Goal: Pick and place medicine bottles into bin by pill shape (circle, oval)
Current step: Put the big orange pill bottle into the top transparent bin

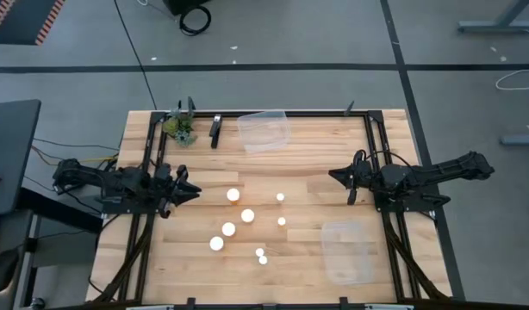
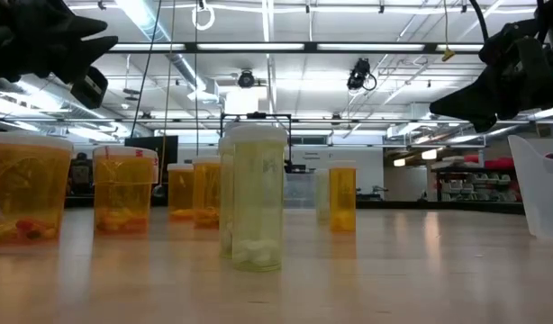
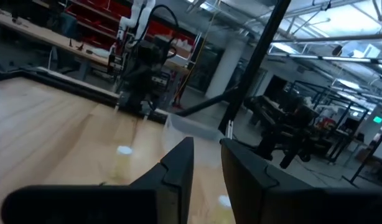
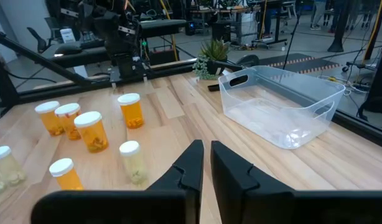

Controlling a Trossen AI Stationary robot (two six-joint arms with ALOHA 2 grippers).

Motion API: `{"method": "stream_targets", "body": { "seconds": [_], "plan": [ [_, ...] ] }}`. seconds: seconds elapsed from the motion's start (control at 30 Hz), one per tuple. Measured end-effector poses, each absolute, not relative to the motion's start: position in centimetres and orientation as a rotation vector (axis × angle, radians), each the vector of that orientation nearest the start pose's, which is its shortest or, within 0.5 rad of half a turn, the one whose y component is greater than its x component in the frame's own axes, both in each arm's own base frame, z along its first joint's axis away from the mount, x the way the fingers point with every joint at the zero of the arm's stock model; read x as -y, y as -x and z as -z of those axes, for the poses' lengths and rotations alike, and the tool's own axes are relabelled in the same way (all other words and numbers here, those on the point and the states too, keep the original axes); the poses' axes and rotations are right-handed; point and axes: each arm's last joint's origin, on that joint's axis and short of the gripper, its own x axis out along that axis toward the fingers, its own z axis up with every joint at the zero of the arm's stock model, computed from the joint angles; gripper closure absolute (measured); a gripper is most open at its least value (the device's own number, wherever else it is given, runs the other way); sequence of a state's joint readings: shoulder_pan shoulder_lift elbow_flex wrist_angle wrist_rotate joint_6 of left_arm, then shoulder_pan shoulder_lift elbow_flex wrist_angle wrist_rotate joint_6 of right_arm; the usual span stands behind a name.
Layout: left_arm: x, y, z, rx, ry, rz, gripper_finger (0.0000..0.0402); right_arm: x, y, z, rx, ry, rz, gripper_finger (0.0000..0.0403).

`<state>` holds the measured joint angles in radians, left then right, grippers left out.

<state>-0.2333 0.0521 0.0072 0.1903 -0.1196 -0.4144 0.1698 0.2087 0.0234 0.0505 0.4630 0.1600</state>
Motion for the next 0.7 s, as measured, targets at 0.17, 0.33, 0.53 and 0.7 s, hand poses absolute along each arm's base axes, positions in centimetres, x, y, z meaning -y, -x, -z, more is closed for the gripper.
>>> {"method": "stream_targets", "body": {
  "seconds": [0.17,0.33,0.53,0.7],
  "plan": [
    [1.9,-9.7,-18.3,0.146,0.461,0.149,0.0316,-0.5,-10.7,-15.9,-0.106,-0.116,0.302,0.0366],
    [1.9,-9.7,-18.2,0.151,0.345,0.11,0.0325,-0.5,-10.7,-15.9,-0.105,-0.117,0.302,0.0366],
    [1.7,-9.9,-18.0,0.133,0.229,0.03,0.0334,-0.5,-10.7,-15.9,-0.105,-0.116,0.302,0.0366],
    [1.1,-10.5,-17.2,0.042,0.254,-0.106,0.0336,-0.5,-10.7,-15.9,-0.105,-0.116,0.302,0.0366]
  ]
}}
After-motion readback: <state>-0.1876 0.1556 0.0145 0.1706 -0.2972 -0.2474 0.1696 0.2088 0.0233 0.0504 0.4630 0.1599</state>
